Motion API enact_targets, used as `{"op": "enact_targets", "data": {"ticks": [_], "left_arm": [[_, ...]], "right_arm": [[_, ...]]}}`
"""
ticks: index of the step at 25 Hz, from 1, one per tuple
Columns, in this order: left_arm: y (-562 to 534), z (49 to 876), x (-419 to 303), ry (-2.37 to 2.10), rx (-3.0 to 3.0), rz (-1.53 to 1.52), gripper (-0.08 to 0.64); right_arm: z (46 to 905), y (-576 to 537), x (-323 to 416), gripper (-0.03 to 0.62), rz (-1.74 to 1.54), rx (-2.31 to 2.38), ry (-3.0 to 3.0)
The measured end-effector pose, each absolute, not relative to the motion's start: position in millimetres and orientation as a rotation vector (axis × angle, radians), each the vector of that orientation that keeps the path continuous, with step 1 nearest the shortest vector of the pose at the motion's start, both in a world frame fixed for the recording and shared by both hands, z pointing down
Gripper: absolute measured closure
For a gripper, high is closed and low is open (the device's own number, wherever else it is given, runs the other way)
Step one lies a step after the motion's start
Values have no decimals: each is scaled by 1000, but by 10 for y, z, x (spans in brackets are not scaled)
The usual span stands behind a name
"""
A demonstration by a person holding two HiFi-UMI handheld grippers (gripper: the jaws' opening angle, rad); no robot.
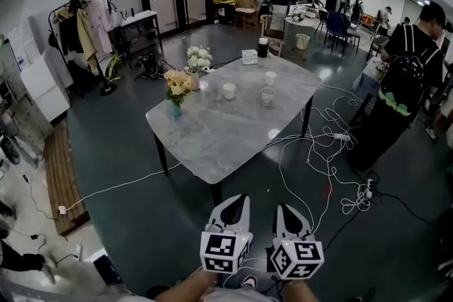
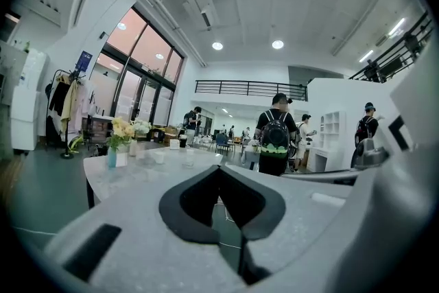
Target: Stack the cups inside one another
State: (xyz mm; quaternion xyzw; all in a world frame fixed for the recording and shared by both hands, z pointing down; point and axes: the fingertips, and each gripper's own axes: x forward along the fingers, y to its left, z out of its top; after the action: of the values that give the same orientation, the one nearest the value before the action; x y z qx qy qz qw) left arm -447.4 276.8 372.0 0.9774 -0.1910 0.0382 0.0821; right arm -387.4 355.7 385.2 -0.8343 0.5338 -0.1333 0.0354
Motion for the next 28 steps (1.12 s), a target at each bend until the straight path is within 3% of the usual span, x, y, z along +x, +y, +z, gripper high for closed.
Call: {"op": "enact_targets", "data": {"ticks": [15, 28], "left_arm": [[3434, 3839, -3501, -551, 2926, 168, 565], [2982, 3959, -3036, -660, 2896, 208, 565]], "right_arm": [[3939, 4256, -2776, 589, -440, -2562, 1593], [3997, 3856, -2125, 589, -455, -2526, 1626]]}}
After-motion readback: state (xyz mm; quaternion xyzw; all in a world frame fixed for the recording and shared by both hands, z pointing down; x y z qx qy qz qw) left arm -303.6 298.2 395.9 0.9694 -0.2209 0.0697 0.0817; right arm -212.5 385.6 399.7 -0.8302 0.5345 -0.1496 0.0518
